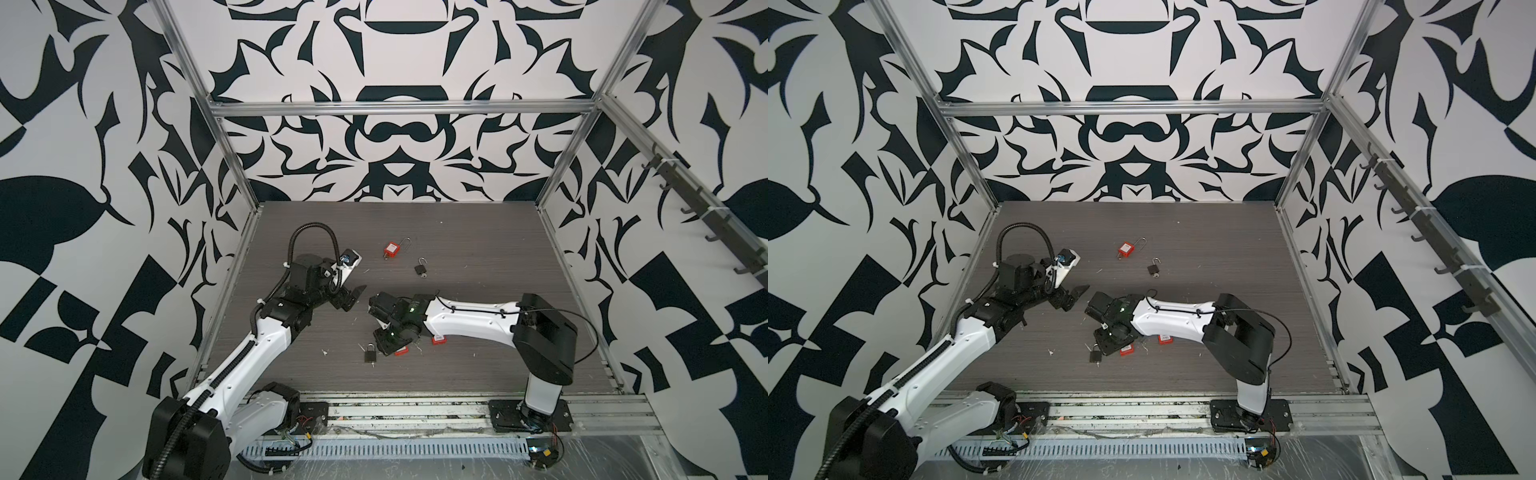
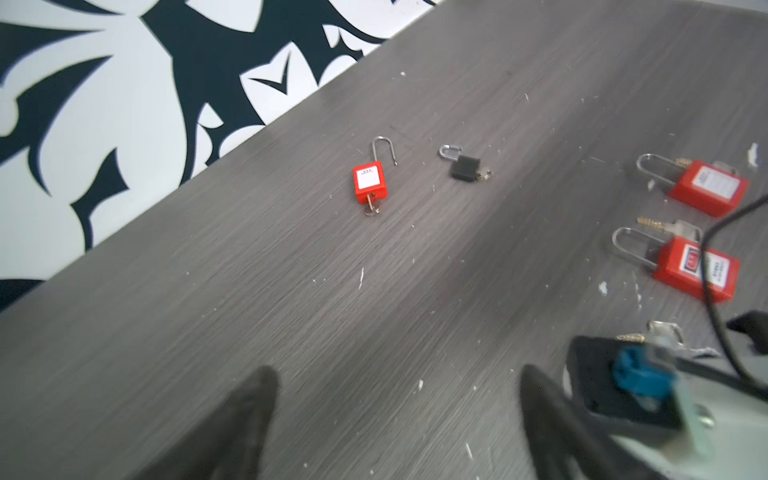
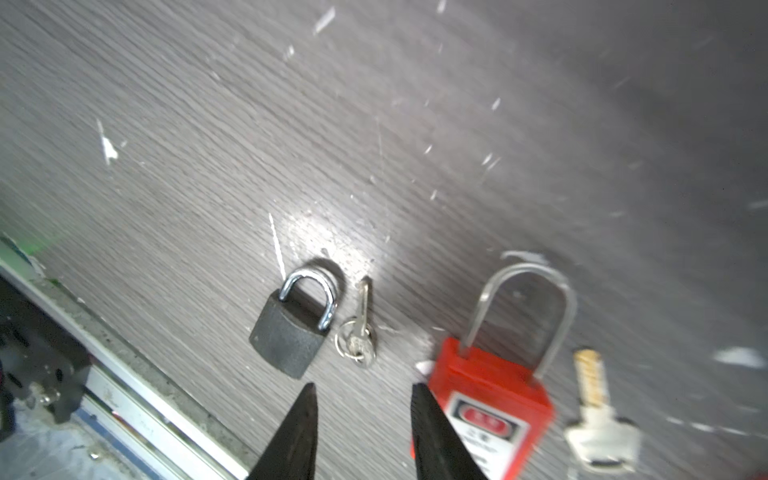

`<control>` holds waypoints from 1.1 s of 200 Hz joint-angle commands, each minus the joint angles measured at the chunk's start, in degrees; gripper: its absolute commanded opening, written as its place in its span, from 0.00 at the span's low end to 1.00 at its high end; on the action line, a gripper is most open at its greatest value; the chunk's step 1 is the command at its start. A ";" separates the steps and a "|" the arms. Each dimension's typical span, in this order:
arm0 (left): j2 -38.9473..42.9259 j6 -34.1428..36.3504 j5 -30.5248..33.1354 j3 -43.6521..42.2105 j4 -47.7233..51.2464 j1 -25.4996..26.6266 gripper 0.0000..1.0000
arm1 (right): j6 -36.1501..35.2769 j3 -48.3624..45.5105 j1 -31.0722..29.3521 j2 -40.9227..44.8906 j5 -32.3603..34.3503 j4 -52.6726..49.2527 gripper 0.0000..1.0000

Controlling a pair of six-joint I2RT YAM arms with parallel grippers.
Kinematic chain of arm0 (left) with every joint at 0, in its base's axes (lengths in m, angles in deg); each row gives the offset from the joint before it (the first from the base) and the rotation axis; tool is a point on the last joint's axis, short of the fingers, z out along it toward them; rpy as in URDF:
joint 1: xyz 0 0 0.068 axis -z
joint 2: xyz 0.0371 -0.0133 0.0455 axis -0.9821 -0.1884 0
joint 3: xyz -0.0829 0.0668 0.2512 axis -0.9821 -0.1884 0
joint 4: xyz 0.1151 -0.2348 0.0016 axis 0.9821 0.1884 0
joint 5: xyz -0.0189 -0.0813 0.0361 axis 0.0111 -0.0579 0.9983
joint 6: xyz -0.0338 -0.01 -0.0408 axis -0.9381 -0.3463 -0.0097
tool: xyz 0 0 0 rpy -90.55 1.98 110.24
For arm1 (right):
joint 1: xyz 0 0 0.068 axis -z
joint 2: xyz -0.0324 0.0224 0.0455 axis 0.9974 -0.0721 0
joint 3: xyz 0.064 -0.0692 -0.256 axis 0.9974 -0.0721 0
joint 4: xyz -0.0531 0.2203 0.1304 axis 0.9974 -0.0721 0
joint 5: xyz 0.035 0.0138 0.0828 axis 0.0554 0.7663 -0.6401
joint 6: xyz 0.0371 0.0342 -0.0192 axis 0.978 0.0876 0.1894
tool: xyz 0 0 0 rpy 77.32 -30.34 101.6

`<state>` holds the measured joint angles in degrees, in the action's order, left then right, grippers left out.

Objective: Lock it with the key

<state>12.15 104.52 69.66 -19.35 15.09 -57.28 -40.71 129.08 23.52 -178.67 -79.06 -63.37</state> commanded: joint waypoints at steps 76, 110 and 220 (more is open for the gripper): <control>-6.22 -21.97 -1.97 -3.29 -21.71 -1.21 0.99 | -21.85 -2.39 9.26 7.81 38.57 12.91 0.87; -10.47 -22.29 -0.18 1.83 -17.40 -1.57 0.99 | -18.13 1.76 19.95 3.89 28.96 12.73 0.95; -6.87 -19.74 1.67 1.56 -18.92 -1.57 0.99 | -14.60 22.60 31.31 -16.31 8.69 6.45 0.74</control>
<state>3.89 84.52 70.89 -20.16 -6.38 -58.63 -56.03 146.24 55.02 -193.11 -67.30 -53.21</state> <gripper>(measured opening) 0.992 0.757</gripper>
